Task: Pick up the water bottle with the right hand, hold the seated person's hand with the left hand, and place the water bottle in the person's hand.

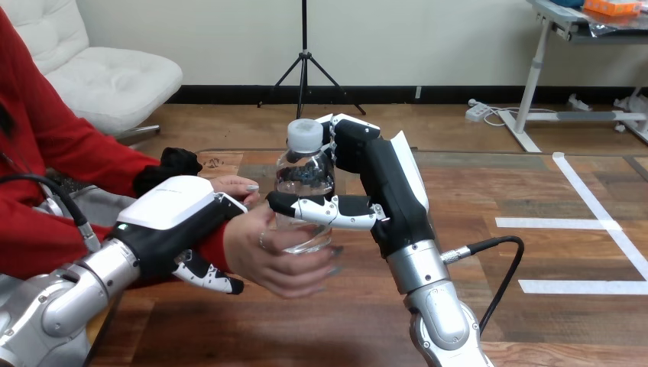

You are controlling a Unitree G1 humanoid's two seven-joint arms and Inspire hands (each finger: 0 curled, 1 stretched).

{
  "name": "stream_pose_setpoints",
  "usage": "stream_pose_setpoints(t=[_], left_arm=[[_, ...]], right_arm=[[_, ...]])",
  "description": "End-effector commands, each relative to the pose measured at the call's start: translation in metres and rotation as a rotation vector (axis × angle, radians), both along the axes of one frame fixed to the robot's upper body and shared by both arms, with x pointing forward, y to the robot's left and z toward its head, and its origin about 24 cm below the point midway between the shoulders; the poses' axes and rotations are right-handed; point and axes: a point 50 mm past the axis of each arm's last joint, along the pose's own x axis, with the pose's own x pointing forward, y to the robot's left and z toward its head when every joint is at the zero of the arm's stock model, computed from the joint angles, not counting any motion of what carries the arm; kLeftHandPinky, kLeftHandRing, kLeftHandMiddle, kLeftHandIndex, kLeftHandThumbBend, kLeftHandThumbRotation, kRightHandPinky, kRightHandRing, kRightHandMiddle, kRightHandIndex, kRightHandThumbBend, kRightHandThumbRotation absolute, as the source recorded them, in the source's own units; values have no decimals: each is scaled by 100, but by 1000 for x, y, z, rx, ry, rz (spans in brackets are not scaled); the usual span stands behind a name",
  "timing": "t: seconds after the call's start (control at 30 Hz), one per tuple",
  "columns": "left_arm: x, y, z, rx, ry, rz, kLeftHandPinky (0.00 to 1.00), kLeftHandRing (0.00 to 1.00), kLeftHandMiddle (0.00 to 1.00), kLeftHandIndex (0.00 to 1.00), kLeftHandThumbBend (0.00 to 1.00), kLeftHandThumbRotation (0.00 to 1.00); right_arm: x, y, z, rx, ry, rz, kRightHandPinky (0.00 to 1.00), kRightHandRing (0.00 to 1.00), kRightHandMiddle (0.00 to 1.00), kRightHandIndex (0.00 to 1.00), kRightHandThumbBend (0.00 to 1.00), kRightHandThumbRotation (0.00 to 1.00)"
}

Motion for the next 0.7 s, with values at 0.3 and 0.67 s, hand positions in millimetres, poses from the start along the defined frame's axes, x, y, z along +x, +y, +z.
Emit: stream_pose_setpoints(t=[0.3,0.67], left_arm=[[7,-18,18,-69,-76,-49,25,32,40,42,73,0],[7,-17,16,-80,-67,-43,26,33,40,42,73,0]], right_arm=[[11,10,34,45,-134,28,31,37,52,52,84,0],[9,11,35,43,-142,22,31,37,52,52,84,0]])
